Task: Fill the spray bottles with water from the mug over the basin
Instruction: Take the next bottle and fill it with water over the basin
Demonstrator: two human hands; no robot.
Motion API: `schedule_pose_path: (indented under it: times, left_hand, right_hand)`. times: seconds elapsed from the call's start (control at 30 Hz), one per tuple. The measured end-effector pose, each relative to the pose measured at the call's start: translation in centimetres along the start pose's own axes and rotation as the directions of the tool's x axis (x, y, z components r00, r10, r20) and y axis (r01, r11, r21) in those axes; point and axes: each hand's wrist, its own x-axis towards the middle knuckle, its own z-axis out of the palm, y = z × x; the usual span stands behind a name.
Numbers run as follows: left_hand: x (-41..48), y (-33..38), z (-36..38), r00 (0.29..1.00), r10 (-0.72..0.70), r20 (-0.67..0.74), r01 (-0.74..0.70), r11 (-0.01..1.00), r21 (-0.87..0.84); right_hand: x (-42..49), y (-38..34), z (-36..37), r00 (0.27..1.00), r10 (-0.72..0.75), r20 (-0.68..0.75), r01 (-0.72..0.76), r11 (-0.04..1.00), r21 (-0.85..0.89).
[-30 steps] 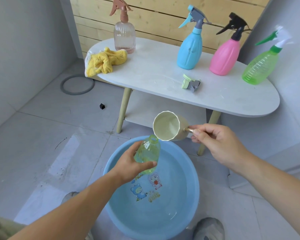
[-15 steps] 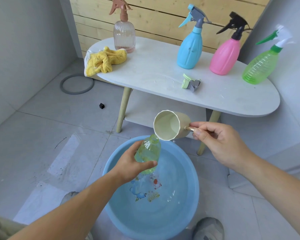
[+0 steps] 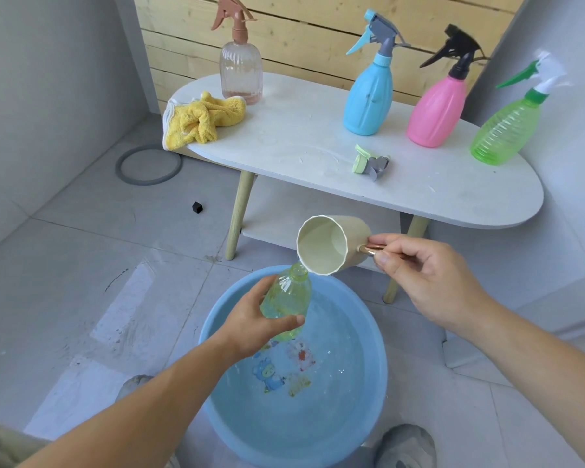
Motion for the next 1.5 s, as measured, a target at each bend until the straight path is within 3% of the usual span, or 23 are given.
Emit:
schedule_pose_path:
  times: [1.5]
  left_hand:
    - [0.1,-0.43,0.07,1.0,-0.023,0.006,0.023,1.0,0.013]
  right_hand:
    - [0.08,-0.07,0.29,0.99,-0.136,-0.029,0.132,0.987,-0.095]
